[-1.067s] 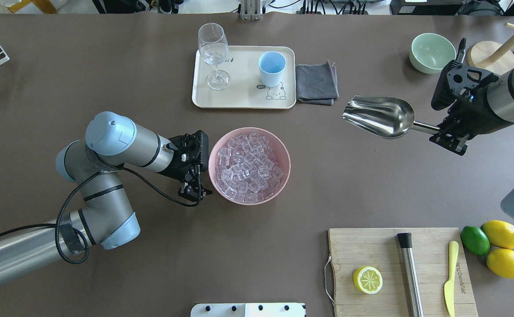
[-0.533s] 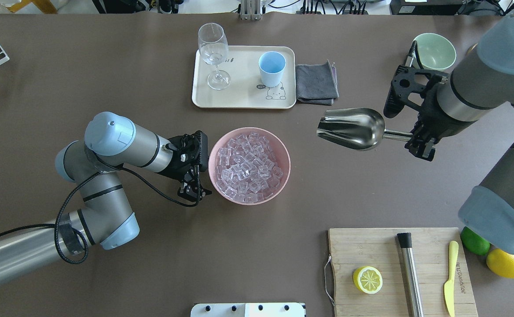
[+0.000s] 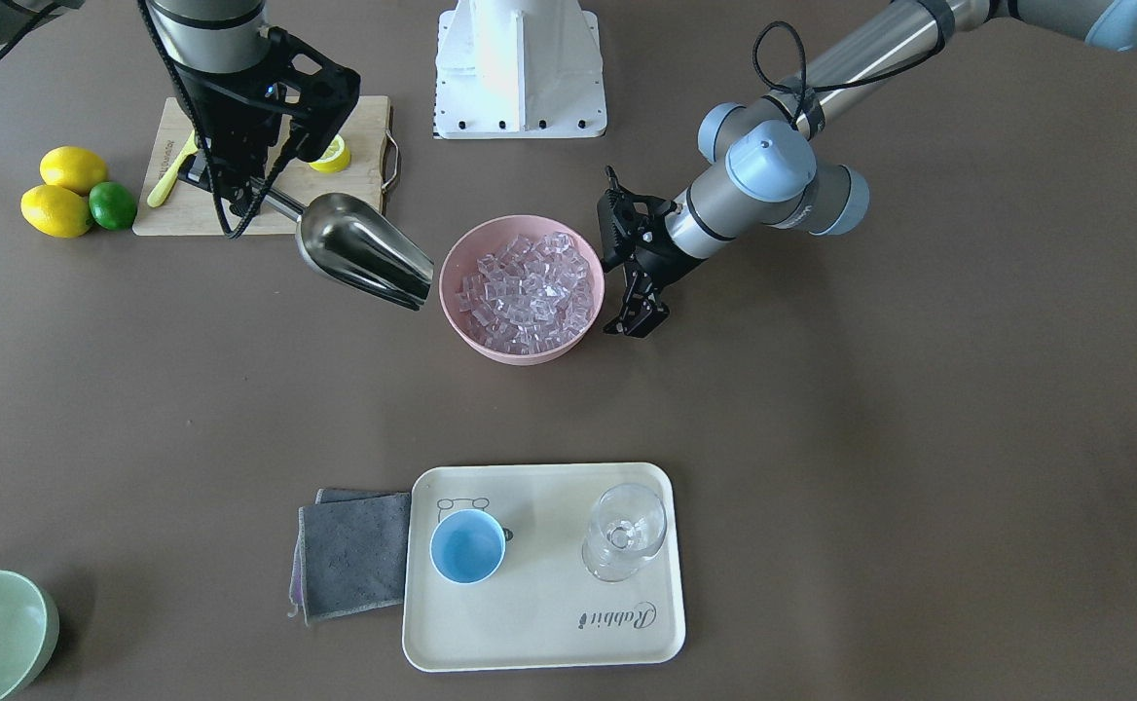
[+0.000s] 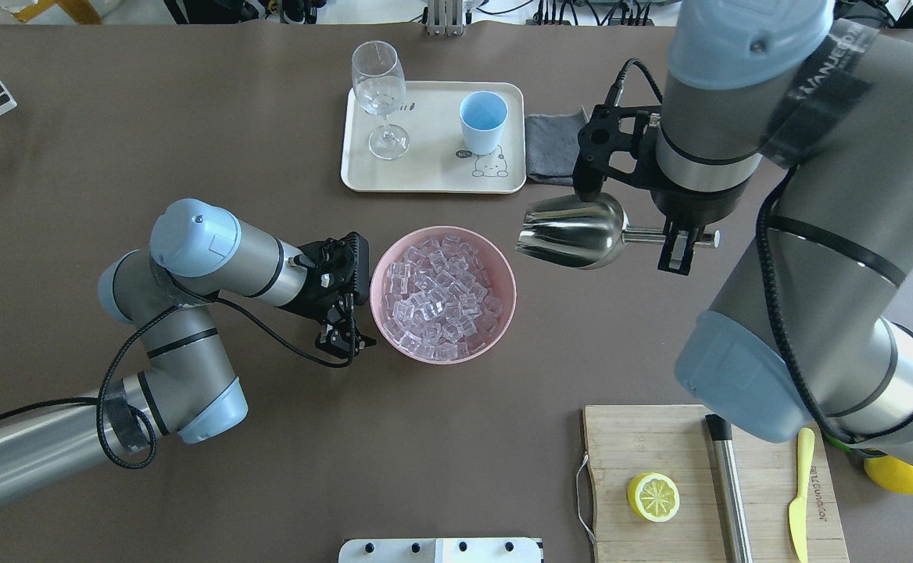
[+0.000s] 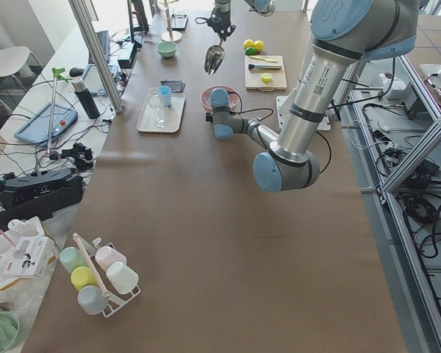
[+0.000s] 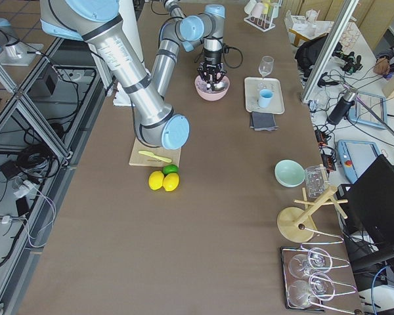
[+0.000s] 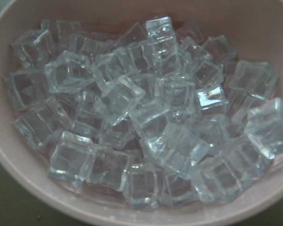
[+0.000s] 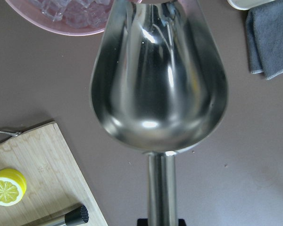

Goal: Put ice in cup with scoop
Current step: 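Carry the scoop with the right gripper over the pink bowl and lower it in, then tilt the bowl with the left gripper while the right gripper scoops ice cubes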

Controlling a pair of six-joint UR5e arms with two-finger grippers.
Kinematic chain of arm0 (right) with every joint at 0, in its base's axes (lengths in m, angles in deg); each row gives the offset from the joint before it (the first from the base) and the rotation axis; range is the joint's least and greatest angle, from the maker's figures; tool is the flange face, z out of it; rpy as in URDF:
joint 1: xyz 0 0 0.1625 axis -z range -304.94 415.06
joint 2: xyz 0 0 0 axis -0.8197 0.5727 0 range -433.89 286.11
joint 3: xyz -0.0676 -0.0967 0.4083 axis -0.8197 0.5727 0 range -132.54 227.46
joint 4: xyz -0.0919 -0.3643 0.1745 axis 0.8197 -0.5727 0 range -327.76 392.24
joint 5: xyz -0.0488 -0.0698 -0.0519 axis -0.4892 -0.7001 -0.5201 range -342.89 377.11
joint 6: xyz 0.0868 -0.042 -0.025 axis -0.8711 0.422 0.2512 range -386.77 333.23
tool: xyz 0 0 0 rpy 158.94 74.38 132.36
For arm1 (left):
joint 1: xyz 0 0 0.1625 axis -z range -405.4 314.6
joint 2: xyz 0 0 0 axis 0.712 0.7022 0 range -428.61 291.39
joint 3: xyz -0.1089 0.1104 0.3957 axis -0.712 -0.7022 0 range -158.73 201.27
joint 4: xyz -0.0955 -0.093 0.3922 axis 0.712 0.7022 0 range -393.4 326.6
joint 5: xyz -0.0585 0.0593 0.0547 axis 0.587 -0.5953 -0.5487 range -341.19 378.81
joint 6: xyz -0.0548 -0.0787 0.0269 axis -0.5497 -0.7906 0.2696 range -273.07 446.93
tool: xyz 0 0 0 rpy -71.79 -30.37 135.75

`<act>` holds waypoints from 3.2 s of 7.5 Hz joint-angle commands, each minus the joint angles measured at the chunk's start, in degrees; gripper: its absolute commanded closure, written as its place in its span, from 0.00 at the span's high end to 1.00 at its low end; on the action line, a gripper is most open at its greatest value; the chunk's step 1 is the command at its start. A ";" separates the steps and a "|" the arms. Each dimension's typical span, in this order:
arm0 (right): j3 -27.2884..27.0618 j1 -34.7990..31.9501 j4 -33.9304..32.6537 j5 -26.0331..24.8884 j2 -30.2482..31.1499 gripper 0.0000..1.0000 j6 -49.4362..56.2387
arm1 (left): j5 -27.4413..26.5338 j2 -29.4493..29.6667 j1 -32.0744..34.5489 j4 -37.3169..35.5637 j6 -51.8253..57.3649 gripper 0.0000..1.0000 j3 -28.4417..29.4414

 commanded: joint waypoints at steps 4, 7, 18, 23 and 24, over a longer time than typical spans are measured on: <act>8.66 8.98 -11.69 -8.63 -10.82 0.00 0.21 | 0.00 0.00 0.00 0.02 0.00 0.99 -0.04; 13.83 10.39 -17.52 -11.18 -16.80 0.00 1.26 | 0.00 -0.09 0.00 0.02 0.00 0.99 -0.04; 30.10 13.55 -9.98 -13.57 -22.26 0.00 0.47 | 0.00 -0.27 0.00 0.19 -0.09 0.99 -0.04; 26.02 14.17 -0.59 -13.31 -17.55 0.00 -0.58 | 0.00 -0.44 0.09 0.28 -0.09 0.99 -0.13; 23.29 14.17 3.88 -13.22 -13.51 0.00 -0.84 | 0.00 -0.44 0.09 0.37 -0.09 0.99 -0.21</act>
